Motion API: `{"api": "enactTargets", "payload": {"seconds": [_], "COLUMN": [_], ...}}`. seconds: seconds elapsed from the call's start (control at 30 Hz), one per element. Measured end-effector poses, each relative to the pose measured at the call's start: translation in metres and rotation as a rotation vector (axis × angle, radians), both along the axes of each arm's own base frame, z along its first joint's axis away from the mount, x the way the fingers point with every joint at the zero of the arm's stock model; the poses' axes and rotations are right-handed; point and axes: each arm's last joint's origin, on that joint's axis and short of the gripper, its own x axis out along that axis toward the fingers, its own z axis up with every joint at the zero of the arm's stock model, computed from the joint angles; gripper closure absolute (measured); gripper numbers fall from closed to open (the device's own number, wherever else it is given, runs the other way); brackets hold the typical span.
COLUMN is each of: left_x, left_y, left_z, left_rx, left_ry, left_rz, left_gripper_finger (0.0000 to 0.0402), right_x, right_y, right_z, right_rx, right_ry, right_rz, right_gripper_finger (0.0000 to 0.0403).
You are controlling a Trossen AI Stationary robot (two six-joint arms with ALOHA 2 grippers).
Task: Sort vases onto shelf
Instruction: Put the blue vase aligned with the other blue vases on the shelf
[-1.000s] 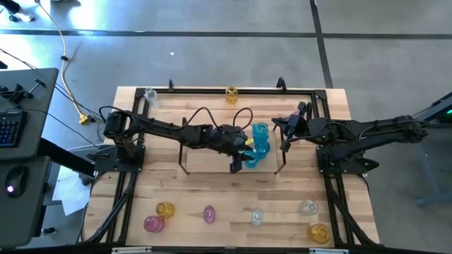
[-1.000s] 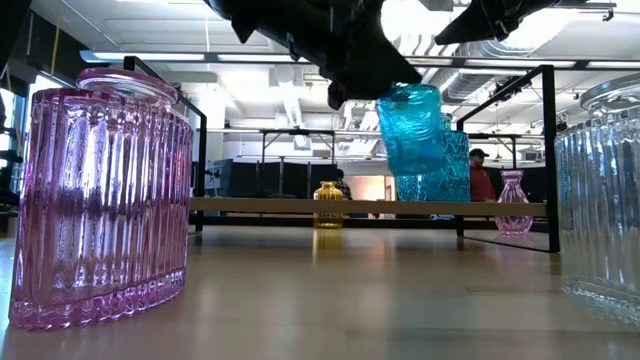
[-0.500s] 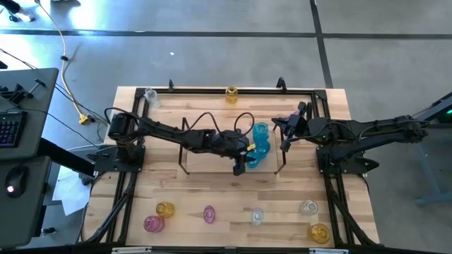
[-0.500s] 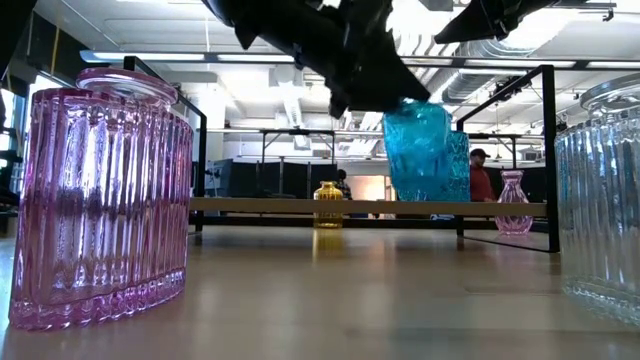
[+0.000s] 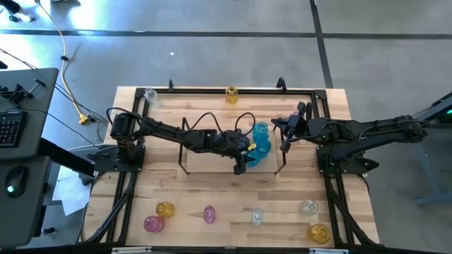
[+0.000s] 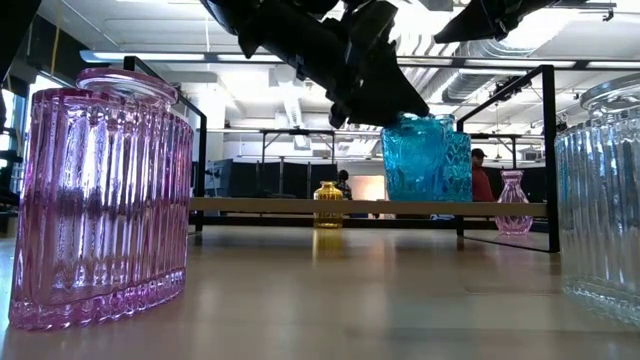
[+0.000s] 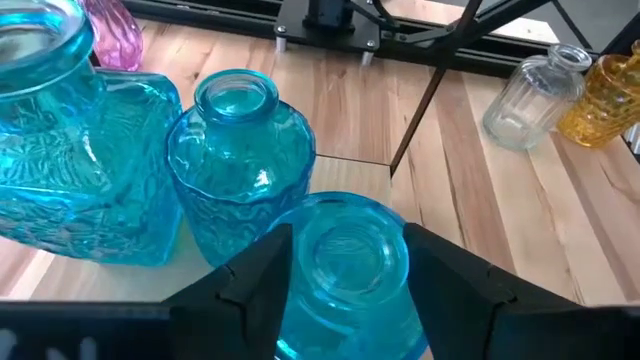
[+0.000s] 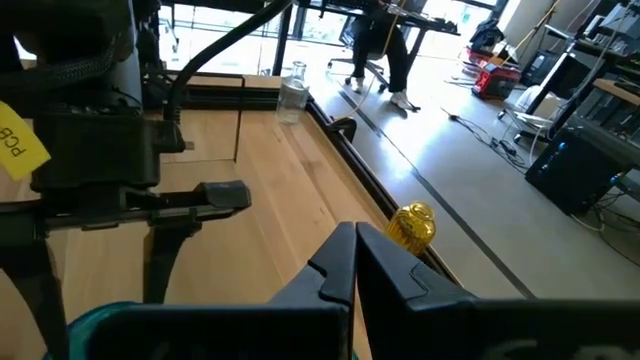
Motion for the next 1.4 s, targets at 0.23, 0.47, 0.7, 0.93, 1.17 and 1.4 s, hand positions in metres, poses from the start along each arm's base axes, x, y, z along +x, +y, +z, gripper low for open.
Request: {"api": "enactTargets", "payload": {"seconds": [0.23, 0.47, 0.7, 0.93, 1.17, 1.4], "left_x": [-0.003, -0.008, -0.016, -0.053, -0.091, -0.113], "left_y": [0.000, -0.005, -0.014, -0.012, -0.008, -0.006], "left_z": [0.007, 0.018, 0.002, -0.007, -0.006, 0.006], "left_rx": [0.021, 0.055, 0.099, 0.040, 0.019, 0.067], "left_ry": [0.001, -0.011, -0.068, -0.241, -0.390, -0.452], "left_rz": [-0.016, -0.037, -0.019, 0.008, 0.019, 0.009], "left_gripper_finger": [0.0198, 0.0210, 0.0265, 0.0330, 0.0366, 0.0380], "right_x": [0.000, 0.002, 0.032, 0.067, 0.094, 0.114], "right_y": [0.001, 0.003, 0.014, 0.031, 0.041, 0.046], "right_z": [0.000, -0.001, -0.025, -0.031, -0.028, -0.037], "right_rx": [0.017, 0.050, 0.120, 0.188, 0.243, 0.290], "right_ry": [-0.004, -0.007, 0.117, 0.267, 0.372, 0.419], "right_rz": [0.018, 0.079, 0.185, 0.183, 0.148, 0.116], "right_gripper_finger": [0.0402, 0.0403, 0.0403, 0.0402, 0.0365, 0.0272]}}
